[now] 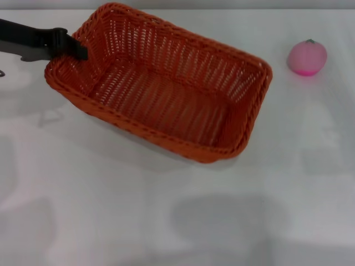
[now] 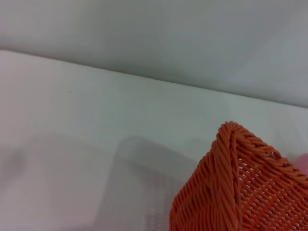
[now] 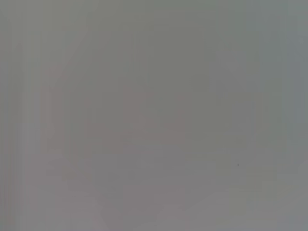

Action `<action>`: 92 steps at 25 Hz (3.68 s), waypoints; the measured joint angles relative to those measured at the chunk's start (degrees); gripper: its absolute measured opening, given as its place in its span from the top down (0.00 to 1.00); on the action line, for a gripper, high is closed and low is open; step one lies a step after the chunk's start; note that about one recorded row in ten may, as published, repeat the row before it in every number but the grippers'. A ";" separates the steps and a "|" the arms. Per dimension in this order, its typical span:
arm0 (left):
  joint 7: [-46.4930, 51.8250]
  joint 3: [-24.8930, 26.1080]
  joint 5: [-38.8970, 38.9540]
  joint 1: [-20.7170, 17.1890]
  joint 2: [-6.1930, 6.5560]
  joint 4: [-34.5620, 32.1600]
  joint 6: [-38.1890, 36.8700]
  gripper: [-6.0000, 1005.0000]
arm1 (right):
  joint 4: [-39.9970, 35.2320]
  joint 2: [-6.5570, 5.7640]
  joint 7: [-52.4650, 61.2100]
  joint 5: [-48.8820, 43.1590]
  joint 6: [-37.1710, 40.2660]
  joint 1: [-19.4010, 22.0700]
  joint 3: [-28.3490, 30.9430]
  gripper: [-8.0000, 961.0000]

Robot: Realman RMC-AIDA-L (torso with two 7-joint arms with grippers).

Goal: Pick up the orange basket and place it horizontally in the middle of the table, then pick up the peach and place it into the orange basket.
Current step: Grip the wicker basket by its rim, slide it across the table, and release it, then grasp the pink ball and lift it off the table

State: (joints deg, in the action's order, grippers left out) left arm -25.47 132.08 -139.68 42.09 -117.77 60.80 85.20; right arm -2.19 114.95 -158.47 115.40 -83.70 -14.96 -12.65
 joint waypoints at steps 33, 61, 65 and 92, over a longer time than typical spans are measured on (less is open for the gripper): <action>17.18 -1.21 1.08 0.67 -0.93 -11.81 -12.71 0.84 | -0.07 -0.09 -1.49 0.01 1.20 0.81 0.00 0.16; 13.20 -0.65 3.64 2.27 0.36 -17.39 -13.65 0.73 | 0.01 0.00 -2.28 -0.03 2.16 0.01 0.00 0.16; 11.64 -0.58 4.88 3.07 0.82 -19.57 -13.68 0.67 | 0.07 0.00 -2.28 -0.09 2.16 -0.05 0.00 0.16; -33.47 2.79 39.34 -13.76 0.84 -18.27 -16.05 0.28 | -28.71 -2.84 33.42 -10.49 18.08 4.43 -17.54 0.16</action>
State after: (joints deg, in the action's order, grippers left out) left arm -58.94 134.87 -100.34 28.33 -116.93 42.53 69.15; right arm -30.90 112.12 -125.05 104.91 -65.62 -10.53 -30.19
